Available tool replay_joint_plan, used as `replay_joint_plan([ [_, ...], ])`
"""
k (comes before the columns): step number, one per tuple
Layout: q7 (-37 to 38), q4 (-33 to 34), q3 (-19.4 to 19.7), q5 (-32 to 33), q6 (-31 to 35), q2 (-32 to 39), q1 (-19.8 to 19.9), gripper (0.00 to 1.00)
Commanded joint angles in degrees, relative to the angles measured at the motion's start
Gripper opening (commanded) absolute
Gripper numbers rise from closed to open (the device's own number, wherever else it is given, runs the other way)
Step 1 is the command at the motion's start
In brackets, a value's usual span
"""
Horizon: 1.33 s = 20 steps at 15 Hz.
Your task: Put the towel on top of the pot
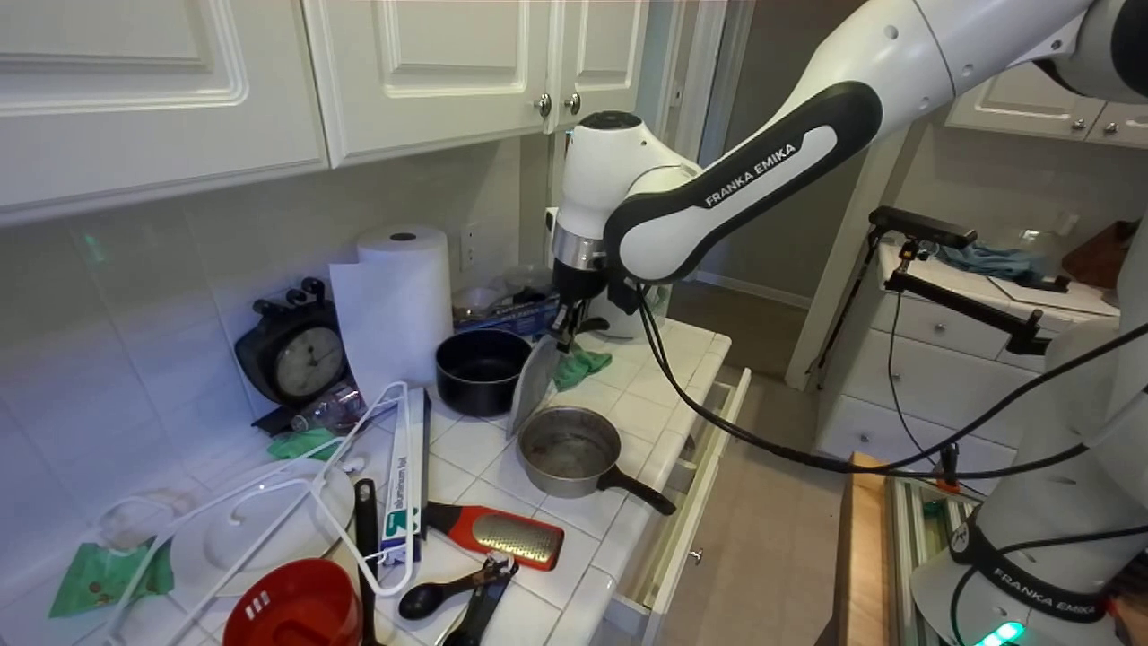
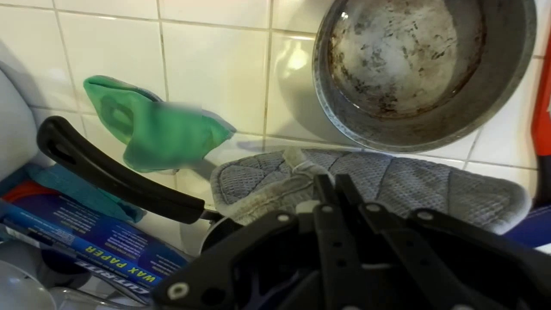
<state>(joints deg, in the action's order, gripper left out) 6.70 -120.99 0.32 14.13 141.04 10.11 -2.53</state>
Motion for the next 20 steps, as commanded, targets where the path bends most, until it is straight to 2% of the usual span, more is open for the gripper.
replay_joint_plan([
  [1, 0.89, -3.53, -0.62, -0.46, 1.98, -3.40, -0.77, 0.04],
  [8, -1.40, -12.08, -1.87, -1.17, 10.16, -9.03, -0.74, 0.04],
  [20, -1.49, -22.19, -2.60, -1.18, 13.94, -12.49, -0.67, 0.04],
])
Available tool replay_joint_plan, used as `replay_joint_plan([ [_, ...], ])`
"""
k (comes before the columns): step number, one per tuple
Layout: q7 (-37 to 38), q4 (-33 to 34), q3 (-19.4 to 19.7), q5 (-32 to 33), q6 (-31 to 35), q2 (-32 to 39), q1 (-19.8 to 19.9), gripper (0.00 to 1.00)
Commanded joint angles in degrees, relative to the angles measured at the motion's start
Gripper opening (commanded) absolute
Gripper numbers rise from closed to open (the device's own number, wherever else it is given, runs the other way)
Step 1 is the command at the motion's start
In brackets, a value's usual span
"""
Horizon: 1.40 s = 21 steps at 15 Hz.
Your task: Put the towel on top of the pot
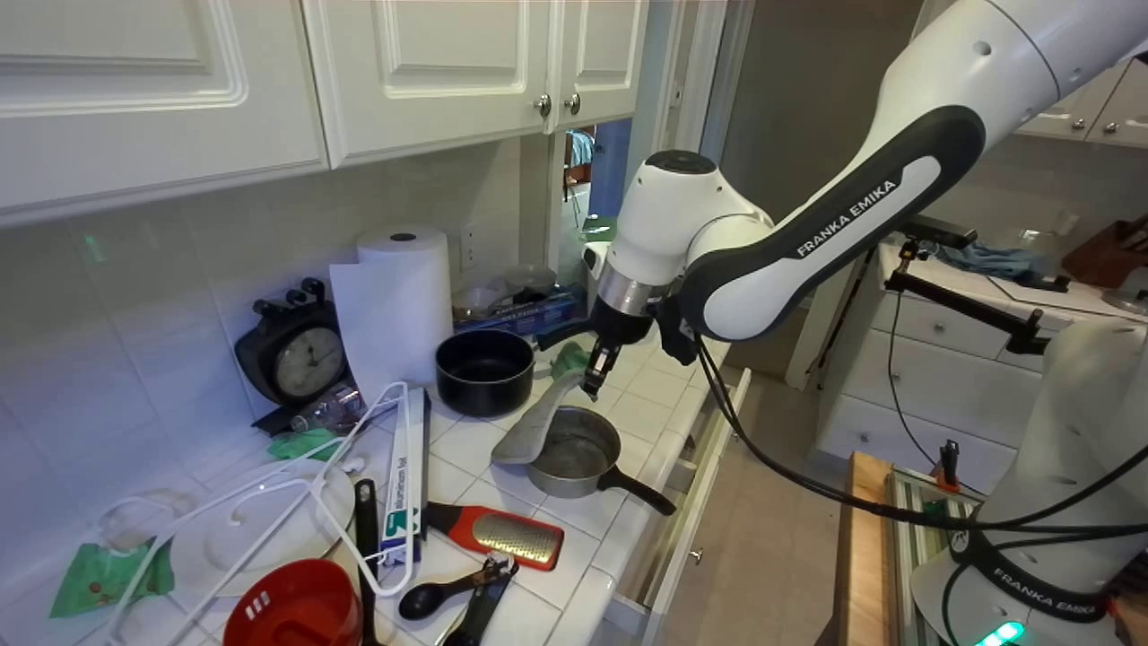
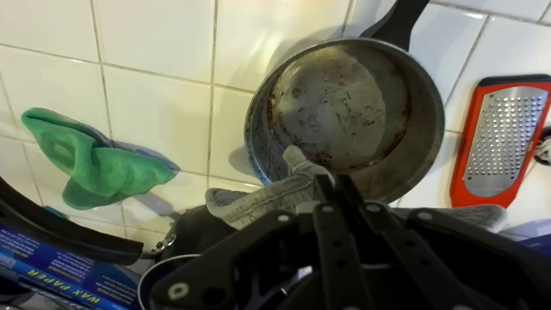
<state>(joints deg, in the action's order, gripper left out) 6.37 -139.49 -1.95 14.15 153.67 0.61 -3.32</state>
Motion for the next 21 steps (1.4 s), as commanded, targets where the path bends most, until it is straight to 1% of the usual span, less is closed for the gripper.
replay_joint_plan([
  [1, -0.98, -4.22, -0.38, -1.05, 1.23, -3.18, 0.12, 0.04],
  [4, 1.16, -5.33, -0.25, 2.14, 2.05, -2.79, 0.49, 0.05],
  [5, 0.89, -5.50, -0.28, 2.10, 1.93, -2.41, 0.48, 0.05],
  [9, 1.47, -4.12, 0.30, 3.46, 0.44, 1.58, 1.06, 0.05],
  [10, 1.73, -3.96, 0.57, 3.89, 1.13, 2.47, 1.17, 0.04],
  [13, 1.72, -3.81, 1.35, 3.57, 2.38, 4.49, 1.14, 0.04],
  [16, 1.69, -4.24, 1.98, 3.56, 3.14, 4.59, 0.78, 0.04],
  [21, 0.37, -3.91, 1.92, 3.36, 1.53, 5.50, 0.51, 0.05],
])
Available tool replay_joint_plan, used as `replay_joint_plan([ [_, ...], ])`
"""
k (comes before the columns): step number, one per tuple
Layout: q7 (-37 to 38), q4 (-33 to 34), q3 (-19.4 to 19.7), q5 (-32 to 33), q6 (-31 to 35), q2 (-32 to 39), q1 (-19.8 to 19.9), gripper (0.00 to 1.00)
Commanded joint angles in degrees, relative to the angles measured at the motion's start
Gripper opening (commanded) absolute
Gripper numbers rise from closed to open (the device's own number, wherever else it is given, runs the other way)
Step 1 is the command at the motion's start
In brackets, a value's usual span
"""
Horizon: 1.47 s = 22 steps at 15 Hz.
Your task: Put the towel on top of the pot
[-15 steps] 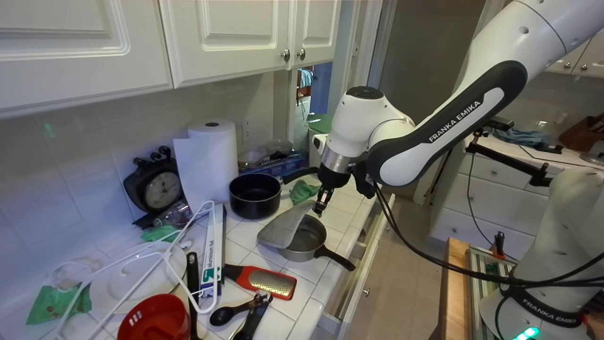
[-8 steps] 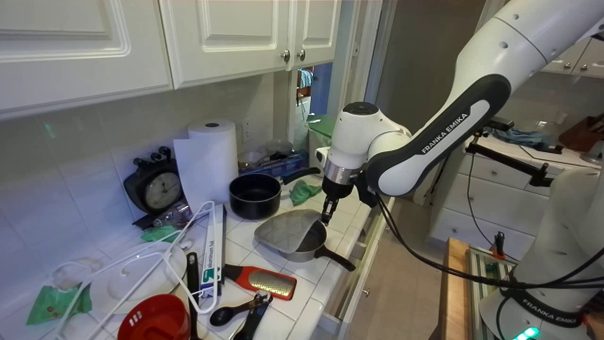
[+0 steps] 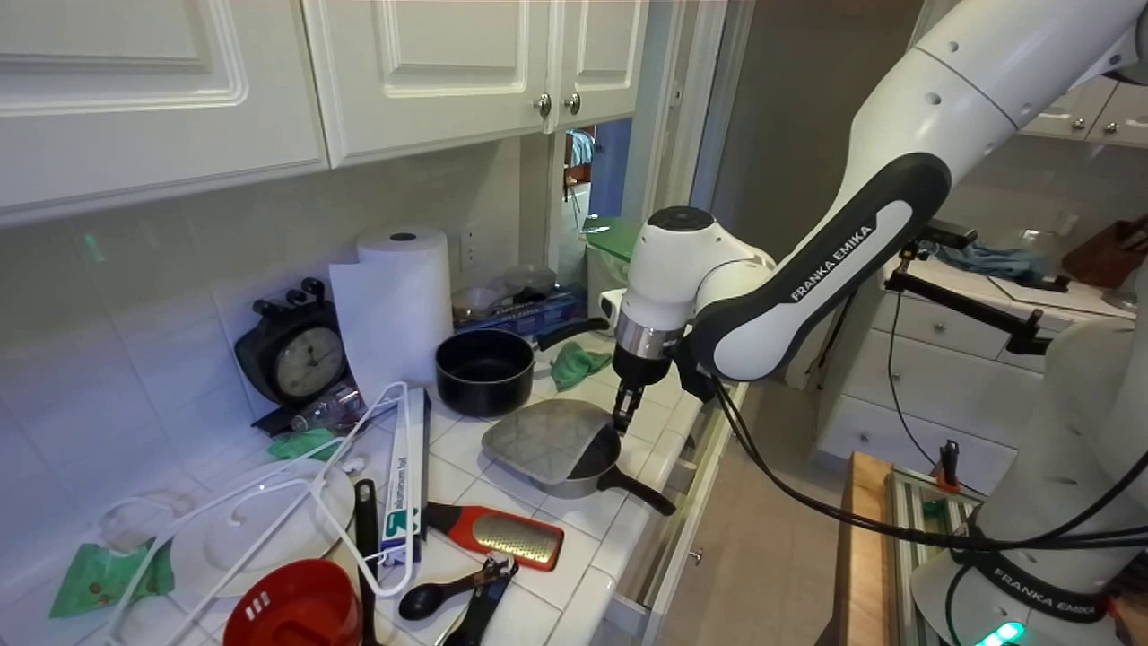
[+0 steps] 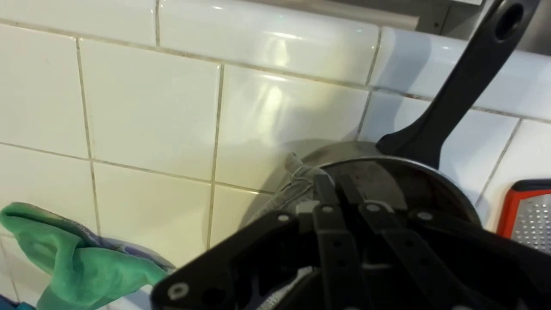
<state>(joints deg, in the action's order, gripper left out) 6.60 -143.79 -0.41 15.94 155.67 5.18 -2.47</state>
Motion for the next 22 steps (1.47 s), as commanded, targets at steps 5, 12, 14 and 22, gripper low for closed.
replay_joint_plan([
  [5, 0.45, 0.90, 0.78, 3.94, -3.19, 2.48, -0.78, 0.04],
  [12, 1.95, 1.47, 1.41, 9.11, -6.39, 2.88, -1.23, 0.04],
  [14, 1.86, 1.63, 1.32, 10.41, -7.62, 2.66, -1.41, 0.04],
  [22, 1.94, 2.20, 0.69, 14.16, -12.28, 2.31, -2.23, 0.36],
])
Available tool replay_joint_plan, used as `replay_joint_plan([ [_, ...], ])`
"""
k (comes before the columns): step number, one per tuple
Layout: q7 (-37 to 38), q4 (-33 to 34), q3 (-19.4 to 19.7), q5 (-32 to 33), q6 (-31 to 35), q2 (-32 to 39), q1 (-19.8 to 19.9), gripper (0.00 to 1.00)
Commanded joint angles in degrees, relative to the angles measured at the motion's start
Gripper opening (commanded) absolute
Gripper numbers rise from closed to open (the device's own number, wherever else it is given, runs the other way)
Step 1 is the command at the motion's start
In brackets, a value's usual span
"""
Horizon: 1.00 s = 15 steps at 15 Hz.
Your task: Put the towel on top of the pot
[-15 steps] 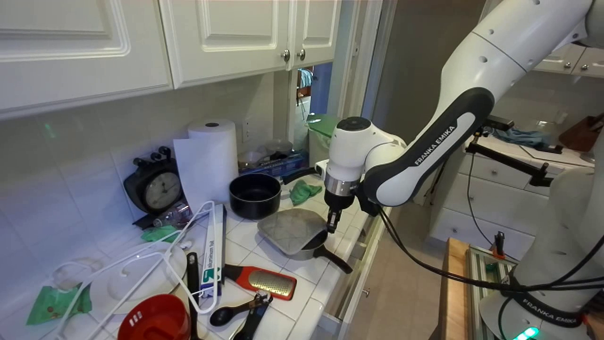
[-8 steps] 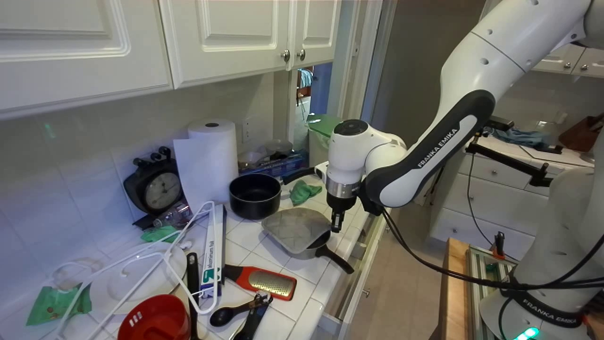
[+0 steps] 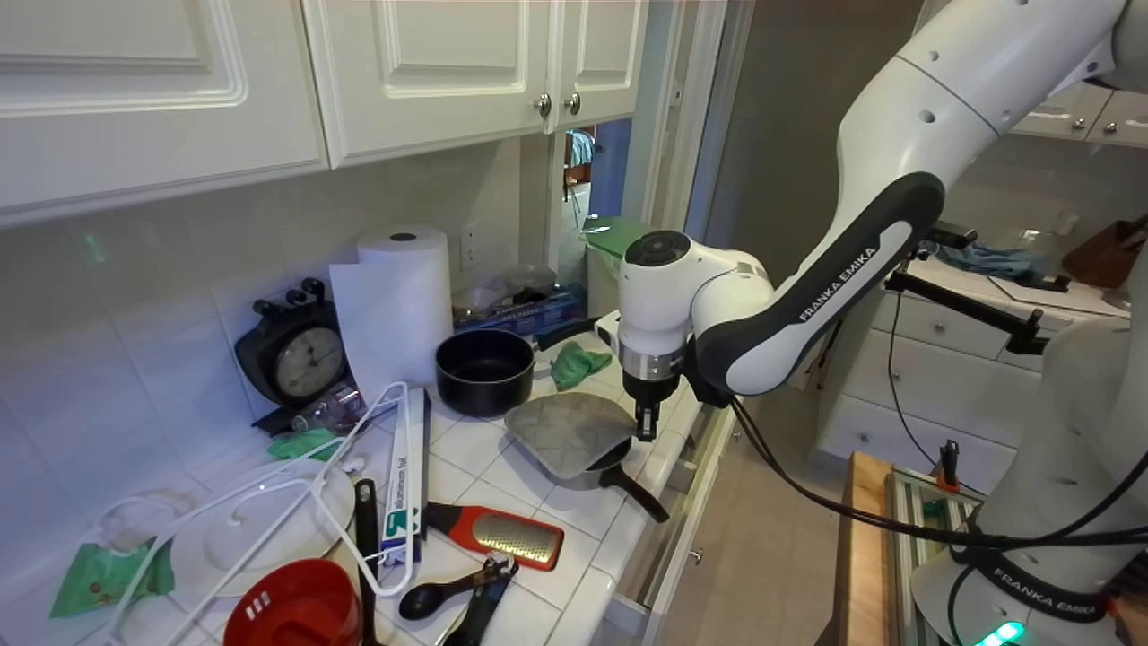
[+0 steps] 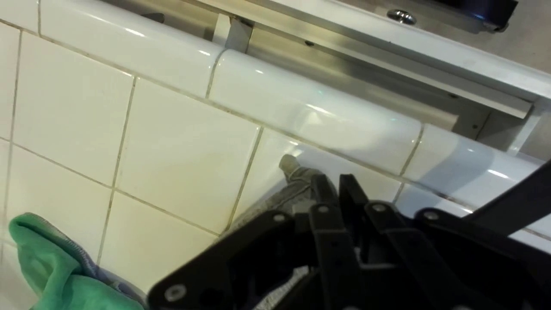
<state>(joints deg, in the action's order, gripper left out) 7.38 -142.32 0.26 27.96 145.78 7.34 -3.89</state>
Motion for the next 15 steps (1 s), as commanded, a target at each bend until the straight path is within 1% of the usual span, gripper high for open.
replay_joint_plan([
  [1, 1.06, 0.56, -0.12, 2.23, -2.68, -0.21, -0.95, 0.42],
  [4, -0.07, -0.11, -0.73, 1.55, -2.29, -1.46, -1.15, 0.62],
  [9, 0.51, 0.76, -0.89, 3.44, -0.64, -0.65, -1.51, 0.97],
  [10, -0.06, 0.86, -0.93, 3.79, -0.07, -0.43, -1.47, 1.00],
  [15, 0.05, 1.34, -0.79, 7.42, 2.68, 0.44, -1.43, 1.00],
])
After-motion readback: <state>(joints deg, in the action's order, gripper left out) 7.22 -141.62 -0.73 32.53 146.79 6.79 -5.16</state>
